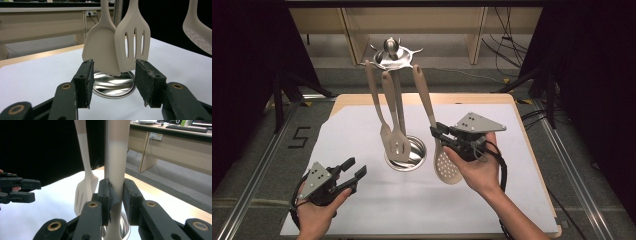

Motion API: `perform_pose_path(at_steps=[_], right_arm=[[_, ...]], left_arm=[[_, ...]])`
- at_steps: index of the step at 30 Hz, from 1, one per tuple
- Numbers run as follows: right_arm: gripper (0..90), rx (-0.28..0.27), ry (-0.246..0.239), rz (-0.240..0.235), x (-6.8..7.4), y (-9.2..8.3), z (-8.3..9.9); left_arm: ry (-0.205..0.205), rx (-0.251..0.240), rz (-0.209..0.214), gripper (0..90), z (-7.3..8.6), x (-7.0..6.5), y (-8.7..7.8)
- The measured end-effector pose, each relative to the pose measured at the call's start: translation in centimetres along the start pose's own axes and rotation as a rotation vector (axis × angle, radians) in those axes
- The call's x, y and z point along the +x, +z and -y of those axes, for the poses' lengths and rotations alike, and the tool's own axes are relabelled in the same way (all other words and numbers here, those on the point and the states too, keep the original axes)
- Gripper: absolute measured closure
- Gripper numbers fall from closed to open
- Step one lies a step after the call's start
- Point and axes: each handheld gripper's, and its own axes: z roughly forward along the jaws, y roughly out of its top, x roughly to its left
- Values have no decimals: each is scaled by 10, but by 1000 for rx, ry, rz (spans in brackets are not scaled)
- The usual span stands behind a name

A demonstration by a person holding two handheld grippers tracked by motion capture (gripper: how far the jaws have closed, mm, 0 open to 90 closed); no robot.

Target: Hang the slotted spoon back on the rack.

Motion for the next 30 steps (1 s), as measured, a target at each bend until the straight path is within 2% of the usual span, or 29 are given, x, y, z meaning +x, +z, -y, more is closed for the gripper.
perform_pose_path(at_steps=[5,6,8,9,10,12,14,15,19,21,23,25,26,30], right_arm=[[776,1,3,7,1,3,0],[775,1,19,-5,2,3,0],[775,6,-1,-10,2,4,0],[775,9,-15,7,1,4,-1],[775,12,-1,-1,2,5,-1],[774,9,-13,-2,2,6,-1],[773,14,-4,-4,2,7,-1],[773,13,-21,7,1,7,-1],[772,21,12,0,3,9,-1],[772,17,-9,4,2,11,-1],[772,23,16,4,3,12,-1],[769,20,-8,7,2,14,-2],[766,12,-4,-4,2,15,-1],[749,6,-13,7,2,17,-1]], left_arm=[[1,0,-1,491,0,0,0],[1,-1,-1,492,0,0,0],[1,-1,-1,491,0,0,0],[1,-2,0,492,0,1,0],[1,-12,6,491,0,1,1],[4,-7,1,491,0,1,0],[7,-6,2,491,0,1,0],[8,-14,9,491,0,1,0],[6,0,-3,491,0,1,-1],[5,-11,6,491,0,1,0],[4,-13,7,490,1,1,0],[4,-12,8,491,1,1,0],[5,-12,8,490,1,1,0],[2,-11,8,490,1,1,0]])
